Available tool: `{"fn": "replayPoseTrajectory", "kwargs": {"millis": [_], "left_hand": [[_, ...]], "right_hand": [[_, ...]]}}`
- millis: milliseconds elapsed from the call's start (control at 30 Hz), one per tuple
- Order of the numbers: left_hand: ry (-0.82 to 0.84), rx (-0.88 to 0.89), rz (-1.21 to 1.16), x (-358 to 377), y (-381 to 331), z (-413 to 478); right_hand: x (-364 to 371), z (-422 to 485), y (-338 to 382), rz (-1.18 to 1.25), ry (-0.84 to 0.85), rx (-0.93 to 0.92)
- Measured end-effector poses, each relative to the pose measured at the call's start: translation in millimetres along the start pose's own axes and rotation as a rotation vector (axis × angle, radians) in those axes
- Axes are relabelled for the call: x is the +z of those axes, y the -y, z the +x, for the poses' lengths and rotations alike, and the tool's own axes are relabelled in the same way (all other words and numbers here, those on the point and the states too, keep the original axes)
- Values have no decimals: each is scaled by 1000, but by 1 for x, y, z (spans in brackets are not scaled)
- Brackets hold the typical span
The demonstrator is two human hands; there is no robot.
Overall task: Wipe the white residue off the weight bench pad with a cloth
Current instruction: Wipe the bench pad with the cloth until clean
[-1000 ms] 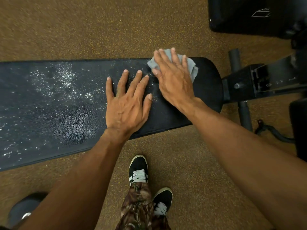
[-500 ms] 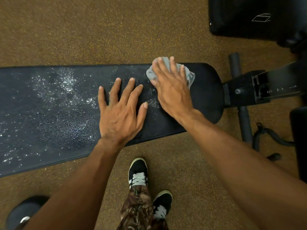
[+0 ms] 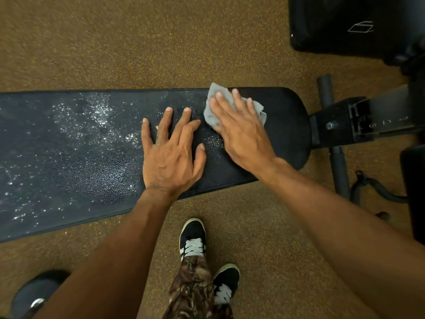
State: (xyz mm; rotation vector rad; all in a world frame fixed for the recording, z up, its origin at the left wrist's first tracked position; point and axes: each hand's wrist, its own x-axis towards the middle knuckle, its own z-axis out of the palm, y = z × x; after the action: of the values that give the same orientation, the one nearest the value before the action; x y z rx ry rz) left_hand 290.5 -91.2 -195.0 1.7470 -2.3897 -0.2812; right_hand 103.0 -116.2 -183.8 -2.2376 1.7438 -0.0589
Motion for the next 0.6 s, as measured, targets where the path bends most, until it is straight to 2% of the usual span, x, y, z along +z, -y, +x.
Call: {"fn": "replayPoseTrajectory", "kwargs": {"millis": [100,267,333,467,533,600], "left_hand": [[1,-1,-15,-2,-1,0],[11,-10,-7,-2,-2,0],[2,-7,-2,-1,-2,0],[7,1,7,-1,-1,0],[14,1,9,-1,-1,-1],[22,-4,3,-3,-1,-1]], "right_hand": [[-11,-22,-28,-85,87,-65],[-17,12,-23,29,-28,212],[-7,18,1,43,-53,158],[9,-20,13,-37,-11,-80],[5,-37,-5,-78,18,-123],[-3,-40,-22,-73,14,-84]]}}
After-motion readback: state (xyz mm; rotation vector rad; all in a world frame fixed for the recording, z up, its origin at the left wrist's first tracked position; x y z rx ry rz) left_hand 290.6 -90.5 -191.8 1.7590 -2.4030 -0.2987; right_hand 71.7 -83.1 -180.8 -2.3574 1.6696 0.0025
